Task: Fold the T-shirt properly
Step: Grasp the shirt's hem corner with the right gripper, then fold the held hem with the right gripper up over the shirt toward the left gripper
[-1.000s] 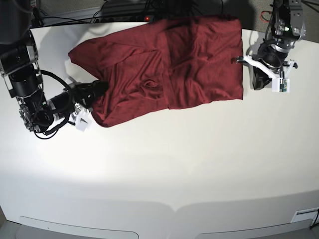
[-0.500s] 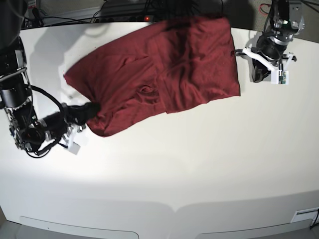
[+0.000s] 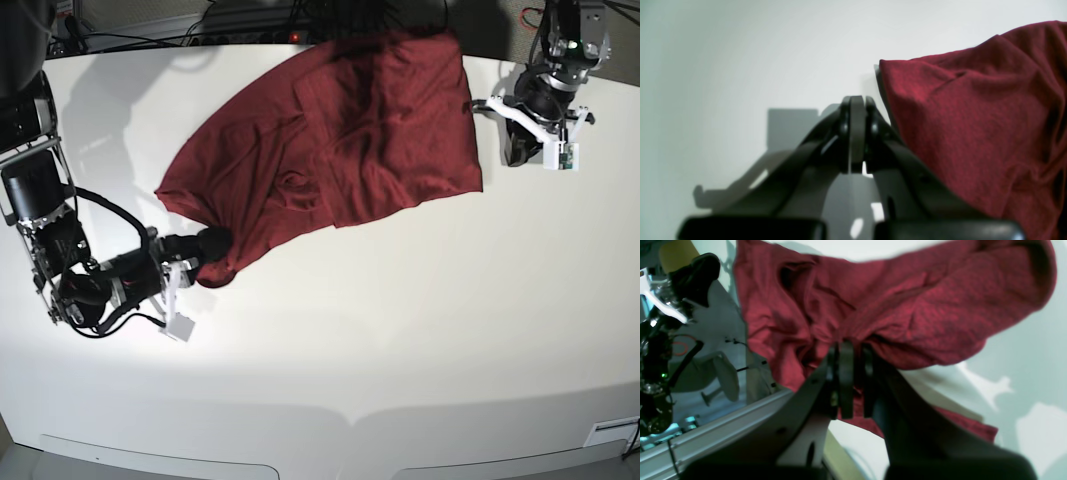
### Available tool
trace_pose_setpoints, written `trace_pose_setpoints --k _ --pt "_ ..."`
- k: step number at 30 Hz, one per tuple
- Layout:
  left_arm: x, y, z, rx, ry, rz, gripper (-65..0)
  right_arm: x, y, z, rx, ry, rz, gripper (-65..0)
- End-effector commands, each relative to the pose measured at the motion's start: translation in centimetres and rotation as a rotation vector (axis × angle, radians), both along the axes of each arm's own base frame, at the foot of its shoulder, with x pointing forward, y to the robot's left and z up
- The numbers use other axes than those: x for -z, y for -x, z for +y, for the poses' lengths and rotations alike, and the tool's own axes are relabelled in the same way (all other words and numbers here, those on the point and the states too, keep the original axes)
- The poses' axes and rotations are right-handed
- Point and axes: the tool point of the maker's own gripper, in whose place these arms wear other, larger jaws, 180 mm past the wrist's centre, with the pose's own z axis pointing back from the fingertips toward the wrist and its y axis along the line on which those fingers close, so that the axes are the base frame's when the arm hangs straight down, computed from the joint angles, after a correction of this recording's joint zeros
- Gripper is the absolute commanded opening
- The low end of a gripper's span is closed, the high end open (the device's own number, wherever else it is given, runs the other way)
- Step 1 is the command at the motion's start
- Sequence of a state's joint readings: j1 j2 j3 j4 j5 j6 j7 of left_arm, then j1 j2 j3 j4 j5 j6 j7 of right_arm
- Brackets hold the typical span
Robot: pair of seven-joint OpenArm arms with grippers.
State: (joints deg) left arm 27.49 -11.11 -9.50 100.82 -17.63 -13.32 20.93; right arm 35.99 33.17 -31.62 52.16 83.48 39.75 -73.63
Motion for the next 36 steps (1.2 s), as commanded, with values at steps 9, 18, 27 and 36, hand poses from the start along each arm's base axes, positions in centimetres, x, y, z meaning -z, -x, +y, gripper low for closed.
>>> trace_pose_setpoints --k 9,18,27,36 --pt "-0.9 -0.4 0.2 -0.003 -0.001 -0.044 -65.0 -6.9 -4.7 4.0 0.029 -0.151 -0.321 -65.0" --pt "-1.0 -0.4 0.2 -0.003 -0.001 -0.048 -65.0 -7.8 -5.0 7.7 -0.082 -0.058 -0.593 -65.0" --pt "-0.6 0.1 0.5 0.010 -0.050 -0.034 -65.0 -5.6 1.8 13.0 -0.227 -0.125 -0.583 -65.0" --pt "-0.7 0.1 0.5 0.010 -0.049 -0.039 -65.0 -4.6 8.4 16.1 -0.276 -0.235 -0.529 -65.0"
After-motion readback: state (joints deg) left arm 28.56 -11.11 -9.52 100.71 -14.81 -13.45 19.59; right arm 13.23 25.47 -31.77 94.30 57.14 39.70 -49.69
